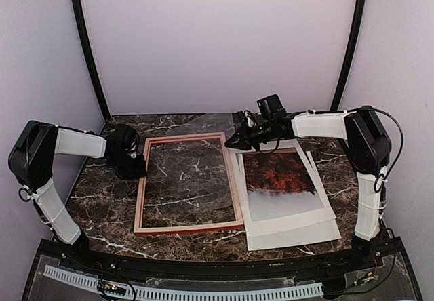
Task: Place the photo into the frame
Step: Move the photo frame to the frame body, then place the glass panel at the frame body.
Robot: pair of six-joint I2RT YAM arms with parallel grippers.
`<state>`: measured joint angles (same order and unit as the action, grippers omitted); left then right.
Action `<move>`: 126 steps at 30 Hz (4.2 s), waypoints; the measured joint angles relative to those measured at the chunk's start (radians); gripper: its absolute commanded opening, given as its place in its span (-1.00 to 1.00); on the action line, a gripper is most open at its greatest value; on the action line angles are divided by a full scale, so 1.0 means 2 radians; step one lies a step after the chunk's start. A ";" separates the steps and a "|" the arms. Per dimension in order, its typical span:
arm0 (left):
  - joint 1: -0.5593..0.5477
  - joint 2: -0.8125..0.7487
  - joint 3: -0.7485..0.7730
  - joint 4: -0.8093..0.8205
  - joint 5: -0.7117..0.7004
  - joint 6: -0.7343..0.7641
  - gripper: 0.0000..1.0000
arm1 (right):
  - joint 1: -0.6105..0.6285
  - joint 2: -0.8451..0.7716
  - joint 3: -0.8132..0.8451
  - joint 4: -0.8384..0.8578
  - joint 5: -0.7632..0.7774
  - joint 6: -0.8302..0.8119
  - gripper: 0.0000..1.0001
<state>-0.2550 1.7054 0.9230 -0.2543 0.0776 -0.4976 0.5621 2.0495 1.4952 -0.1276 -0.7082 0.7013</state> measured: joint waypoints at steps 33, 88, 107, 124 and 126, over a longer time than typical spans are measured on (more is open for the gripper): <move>-0.067 -0.086 0.064 -0.047 -0.007 -0.001 0.37 | 0.028 -0.093 0.067 -0.070 0.010 0.015 -1.00; 0.017 -0.188 -0.009 -0.040 -0.034 0.048 0.92 | 0.003 -0.008 -0.075 0.008 -0.030 0.013 -1.00; 0.091 -0.195 0.000 -0.051 -0.045 0.047 0.98 | 0.077 -0.101 0.081 -0.033 -0.025 0.044 -1.00; 0.139 -0.262 0.004 -0.067 -0.066 0.050 0.98 | 0.069 0.024 -0.002 0.093 -0.030 0.122 -1.00; 0.139 -0.261 -0.001 -0.058 -0.047 0.050 0.98 | 0.059 0.036 -0.012 0.097 -0.031 0.121 -1.00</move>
<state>0.0235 1.1839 0.9203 -0.3695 -0.0166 -0.3977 0.6804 2.1212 1.4704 0.0673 -0.7700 0.9440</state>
